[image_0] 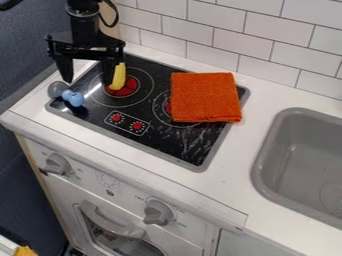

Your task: Move yellow object beside blue object and move red cloth to left burner

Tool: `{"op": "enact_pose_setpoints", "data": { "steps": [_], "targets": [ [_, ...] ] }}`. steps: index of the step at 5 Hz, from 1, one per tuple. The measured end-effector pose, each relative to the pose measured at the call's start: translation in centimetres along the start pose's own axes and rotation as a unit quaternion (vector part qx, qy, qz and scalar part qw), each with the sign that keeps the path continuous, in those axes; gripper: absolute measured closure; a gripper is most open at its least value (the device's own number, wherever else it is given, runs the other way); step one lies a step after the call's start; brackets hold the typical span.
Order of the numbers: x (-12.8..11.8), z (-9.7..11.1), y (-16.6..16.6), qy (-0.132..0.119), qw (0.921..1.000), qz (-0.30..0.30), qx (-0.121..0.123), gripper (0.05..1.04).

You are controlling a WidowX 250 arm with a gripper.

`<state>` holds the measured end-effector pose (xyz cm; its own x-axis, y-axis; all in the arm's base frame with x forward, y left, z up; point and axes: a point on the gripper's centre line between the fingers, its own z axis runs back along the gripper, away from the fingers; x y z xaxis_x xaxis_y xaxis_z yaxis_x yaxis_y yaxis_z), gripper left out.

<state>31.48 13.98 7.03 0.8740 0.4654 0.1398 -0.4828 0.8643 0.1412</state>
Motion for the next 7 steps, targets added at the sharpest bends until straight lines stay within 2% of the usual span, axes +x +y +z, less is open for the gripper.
{"op": "enact_pose_setpoints", "data": {
  "steps": [1,3,4,5,6,7],
  "targets": [
    [-0.4,-1.1,-0.1,0.018,0.9998,-0.003,0.003,0.083],
    [-1.6,-0.6,-4.1,0.028,0.9968,-0.074,0.010,0.083],
    [-1.7,0.7,-8.0,0.013,0.9911,-0.130,-0.025,0.083],
    [-1.2,1.2,-12.1,0.005,0.9821,-0.182,-0.050,0.083],
    [-0.9,0.3,-14.4,0.013,0.9750,-0.213,-0.062,0.083],
    [-0.2,-0.9,-16.0,0.011,0.9648,-0.248,-0.086,0.083]
  ]
}}
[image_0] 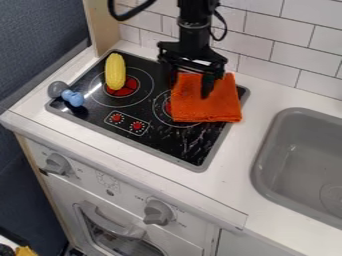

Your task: Move yellow object beside blue object and move red cloth to left burner

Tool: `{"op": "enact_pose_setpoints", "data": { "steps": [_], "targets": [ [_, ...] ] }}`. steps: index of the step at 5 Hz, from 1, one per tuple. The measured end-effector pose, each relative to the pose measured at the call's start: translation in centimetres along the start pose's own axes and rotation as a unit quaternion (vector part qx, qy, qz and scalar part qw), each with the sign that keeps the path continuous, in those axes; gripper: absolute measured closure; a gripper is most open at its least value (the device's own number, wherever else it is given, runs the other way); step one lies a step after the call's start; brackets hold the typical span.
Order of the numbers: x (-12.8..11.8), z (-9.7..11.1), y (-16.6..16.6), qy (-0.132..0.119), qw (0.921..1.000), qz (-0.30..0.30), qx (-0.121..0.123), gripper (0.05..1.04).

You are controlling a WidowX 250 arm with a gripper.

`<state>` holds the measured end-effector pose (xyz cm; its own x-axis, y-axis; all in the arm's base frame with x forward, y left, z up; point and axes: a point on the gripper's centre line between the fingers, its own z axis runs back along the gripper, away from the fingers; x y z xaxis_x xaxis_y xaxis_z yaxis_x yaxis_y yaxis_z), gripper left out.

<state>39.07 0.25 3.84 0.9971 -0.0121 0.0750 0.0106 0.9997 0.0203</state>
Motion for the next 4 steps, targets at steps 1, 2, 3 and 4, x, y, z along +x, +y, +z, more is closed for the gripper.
{"op": "enact_pose_setpoints", "data": {
  "steps": [1,2,3,4],
  "targets": [
    [0.6,-0.7,-0.2,0.001,1.0000,-0.010,-0.002,0.083],
    [0.6,-2.1,-0.4,0.010,0.9997,-0.022,-0.010,0.083],
    [0.7,-2.3,0.0,0.008,0.9998,-0.020,0.003,0.083],
    [0.5,-2.4,1.5,0.007,0.9999,0.007,0.004,0.083]
  ]
}}
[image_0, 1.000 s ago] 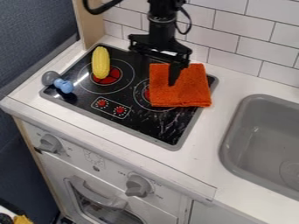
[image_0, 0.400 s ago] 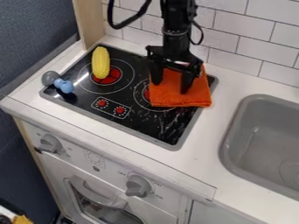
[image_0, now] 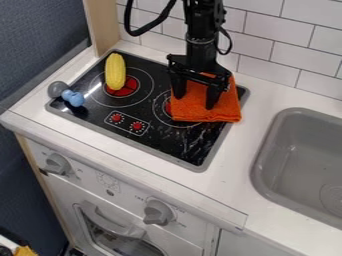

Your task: Move yellow object beside blue object and move red cloth to left burner

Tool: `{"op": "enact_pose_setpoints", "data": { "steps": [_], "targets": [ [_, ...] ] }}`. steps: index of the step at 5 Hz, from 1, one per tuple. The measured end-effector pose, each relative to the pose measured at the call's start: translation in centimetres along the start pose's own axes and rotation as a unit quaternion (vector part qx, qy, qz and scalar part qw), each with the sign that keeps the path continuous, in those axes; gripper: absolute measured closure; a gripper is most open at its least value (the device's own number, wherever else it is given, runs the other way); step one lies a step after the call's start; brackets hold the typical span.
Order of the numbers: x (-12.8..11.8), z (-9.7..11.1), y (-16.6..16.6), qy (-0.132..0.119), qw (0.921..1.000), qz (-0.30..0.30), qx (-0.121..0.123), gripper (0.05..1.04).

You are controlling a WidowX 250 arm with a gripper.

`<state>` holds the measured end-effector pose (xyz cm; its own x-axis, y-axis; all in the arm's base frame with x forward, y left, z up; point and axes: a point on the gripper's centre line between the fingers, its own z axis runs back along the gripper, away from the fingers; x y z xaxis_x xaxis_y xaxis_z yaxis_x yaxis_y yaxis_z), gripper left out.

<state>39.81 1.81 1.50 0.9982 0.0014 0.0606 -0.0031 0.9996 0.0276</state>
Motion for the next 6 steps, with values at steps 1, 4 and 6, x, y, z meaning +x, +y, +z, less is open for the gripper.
{"op": "enact_pose_setpoints", "data": {
  "steps": [1,4,6],
  "targets": [
    [-0.5,-0.2,2.1,0.002,0.9993,0.036,0.001,0.083],
    [-0.2,-0.3,10.2,0.012,0.9893,0.145,0.011,0.083],
    [0.2,-0.5,13.9,0.020,0.9806,0.194,0.014,0.082]
  ]
}}
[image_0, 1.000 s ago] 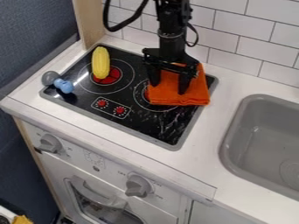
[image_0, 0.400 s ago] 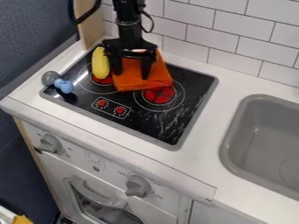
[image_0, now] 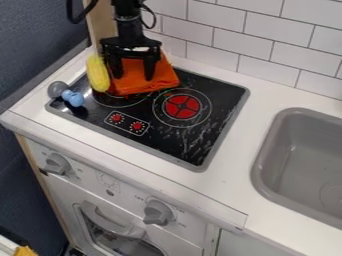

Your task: Move yellow object beside blue object and move red cloth to left burner

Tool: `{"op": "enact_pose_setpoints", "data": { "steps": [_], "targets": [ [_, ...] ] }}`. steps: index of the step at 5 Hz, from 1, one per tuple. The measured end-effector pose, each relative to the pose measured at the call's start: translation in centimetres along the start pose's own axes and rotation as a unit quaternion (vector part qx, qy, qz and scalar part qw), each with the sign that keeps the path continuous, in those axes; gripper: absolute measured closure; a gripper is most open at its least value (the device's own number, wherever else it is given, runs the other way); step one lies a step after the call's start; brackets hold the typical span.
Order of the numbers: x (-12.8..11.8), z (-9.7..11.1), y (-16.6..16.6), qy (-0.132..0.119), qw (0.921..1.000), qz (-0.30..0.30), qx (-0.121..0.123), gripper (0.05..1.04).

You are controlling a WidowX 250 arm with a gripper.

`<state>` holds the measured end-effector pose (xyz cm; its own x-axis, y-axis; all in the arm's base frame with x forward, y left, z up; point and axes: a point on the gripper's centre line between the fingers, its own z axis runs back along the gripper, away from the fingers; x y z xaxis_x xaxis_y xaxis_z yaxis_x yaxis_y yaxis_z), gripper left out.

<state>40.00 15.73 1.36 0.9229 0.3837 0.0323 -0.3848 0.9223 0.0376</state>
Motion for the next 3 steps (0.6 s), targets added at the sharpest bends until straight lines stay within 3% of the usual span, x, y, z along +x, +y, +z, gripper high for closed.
{"op": "enact_pose_setpoints", "data": {
  "steps": [1,3],
  "targets": [
    [0.35,0.06,1.97,0.000,0.9996,0.026,0.002,0.082],
    [0.14,0.11,2.71,-0.001,0.9994,0.034,0.003,0.082]
  ]
}}
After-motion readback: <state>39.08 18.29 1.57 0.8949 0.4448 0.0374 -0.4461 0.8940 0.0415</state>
